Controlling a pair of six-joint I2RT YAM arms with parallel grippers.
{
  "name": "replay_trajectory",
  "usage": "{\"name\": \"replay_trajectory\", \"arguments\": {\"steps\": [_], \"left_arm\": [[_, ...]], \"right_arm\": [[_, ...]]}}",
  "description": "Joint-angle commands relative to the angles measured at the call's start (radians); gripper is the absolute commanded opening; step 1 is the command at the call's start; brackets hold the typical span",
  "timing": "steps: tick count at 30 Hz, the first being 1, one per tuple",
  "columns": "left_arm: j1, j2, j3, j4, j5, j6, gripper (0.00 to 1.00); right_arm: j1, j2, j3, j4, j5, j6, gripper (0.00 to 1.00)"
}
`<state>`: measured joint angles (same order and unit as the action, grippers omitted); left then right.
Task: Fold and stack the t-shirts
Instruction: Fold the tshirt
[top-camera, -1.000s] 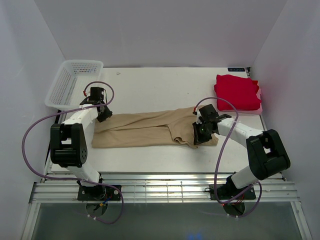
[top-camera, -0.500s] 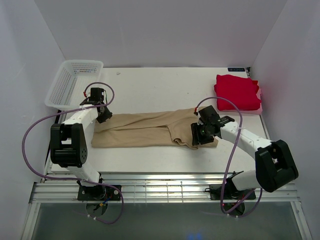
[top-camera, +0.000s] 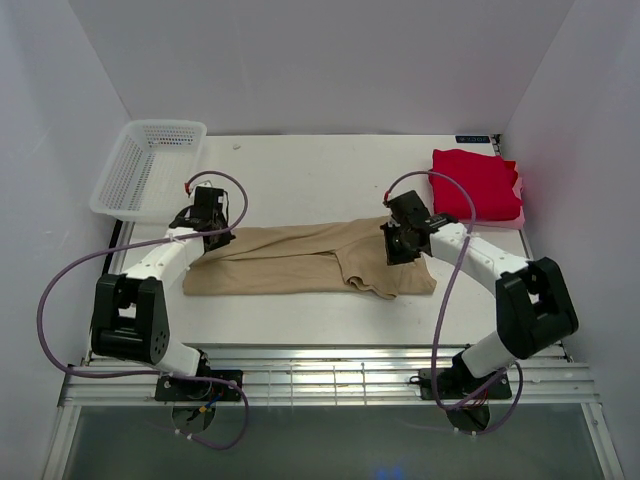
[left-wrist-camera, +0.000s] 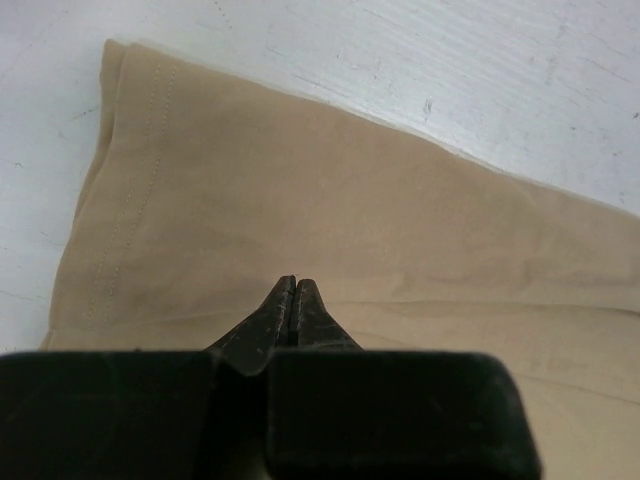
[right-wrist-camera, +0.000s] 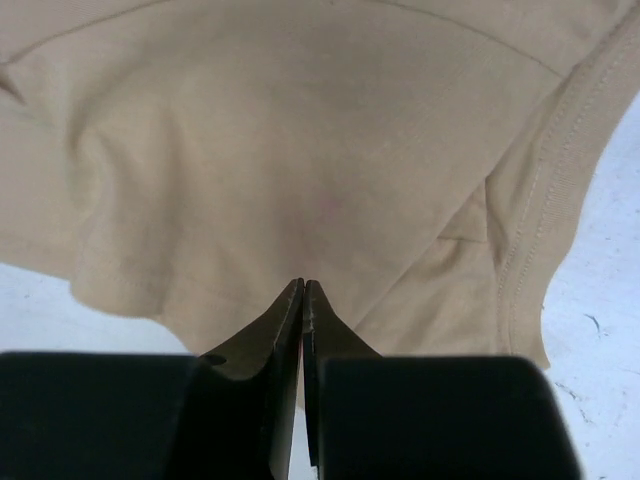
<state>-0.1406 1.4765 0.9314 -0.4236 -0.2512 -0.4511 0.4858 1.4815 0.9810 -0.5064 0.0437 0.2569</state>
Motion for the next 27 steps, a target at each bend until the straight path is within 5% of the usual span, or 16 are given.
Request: {"name": "replay_trajectory", "arguments": {"steps": [1, 11, 18, 27], "left_arm": [[-0.017, -0.018, -0.034, 0.016, -0.063, 0.008, 0.0], [-0.07, 0.091, -0.117, -0.001, -0.045, -0.049, 0.0], [-0.135, 0.209, -0.077, -0.153, -0.073, -0.155, 0.0], [-0.307, 0.084, -0.124, -0.299, 0.019, -0.345, 0.0]], "right_arm": [[0.004, 0.107, 0.027, 0.003, 0.01, -0.002, 0.08], [0.004, 0.246, 0.042, 0.022, 0.016, 0.005, 0.08], [0.004, 0.359, 0.159, -0.026, 0.064, -0.01, 0.08], [-0.01, 0.643, 0.565, -0.161, 0.192, -0.031, 0.08]]}}
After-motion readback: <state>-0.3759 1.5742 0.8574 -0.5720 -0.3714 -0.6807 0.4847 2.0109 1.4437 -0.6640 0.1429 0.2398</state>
